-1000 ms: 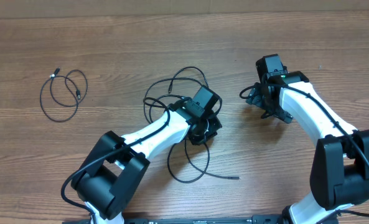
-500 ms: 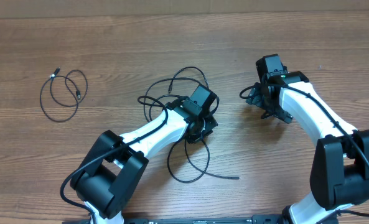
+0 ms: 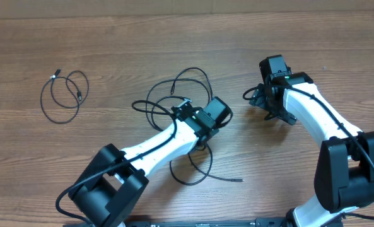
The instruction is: Untangle cables
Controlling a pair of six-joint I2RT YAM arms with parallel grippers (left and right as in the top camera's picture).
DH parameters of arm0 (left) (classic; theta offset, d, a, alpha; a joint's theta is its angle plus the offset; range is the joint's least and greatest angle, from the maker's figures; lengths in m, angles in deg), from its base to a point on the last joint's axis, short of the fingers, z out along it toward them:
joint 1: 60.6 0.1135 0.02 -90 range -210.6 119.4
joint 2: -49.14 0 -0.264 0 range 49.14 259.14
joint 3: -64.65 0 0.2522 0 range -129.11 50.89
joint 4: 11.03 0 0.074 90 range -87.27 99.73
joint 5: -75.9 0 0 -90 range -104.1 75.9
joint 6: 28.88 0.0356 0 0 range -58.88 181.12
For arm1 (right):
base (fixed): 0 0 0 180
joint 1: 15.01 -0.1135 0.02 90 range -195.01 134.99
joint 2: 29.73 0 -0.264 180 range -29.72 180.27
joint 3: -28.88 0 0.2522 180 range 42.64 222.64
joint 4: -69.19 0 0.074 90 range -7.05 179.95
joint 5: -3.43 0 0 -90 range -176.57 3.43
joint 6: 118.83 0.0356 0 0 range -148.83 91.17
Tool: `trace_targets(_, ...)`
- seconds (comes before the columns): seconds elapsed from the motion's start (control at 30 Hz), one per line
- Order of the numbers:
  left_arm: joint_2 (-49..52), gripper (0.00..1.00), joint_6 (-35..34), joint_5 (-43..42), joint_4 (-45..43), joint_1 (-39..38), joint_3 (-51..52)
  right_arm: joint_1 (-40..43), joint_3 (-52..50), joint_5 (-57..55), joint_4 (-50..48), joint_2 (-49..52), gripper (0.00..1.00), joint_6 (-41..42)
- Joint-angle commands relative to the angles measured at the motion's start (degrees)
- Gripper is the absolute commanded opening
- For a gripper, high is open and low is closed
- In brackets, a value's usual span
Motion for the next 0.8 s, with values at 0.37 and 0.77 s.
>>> trace_targets(0.37,-0.42,0.27,-2.27,1.9,-0.07,-0.52,-0.44,0.0,0.83,-0.98,-0.04,-0.85,1.0,-0.24)
trace_targets(0.77,0.63,1.0,1.81,-18.14,-0.02,-0.52,-0.44,0.0,0.83,-0.98,-0.04,-0.85,1.0,-0.24)
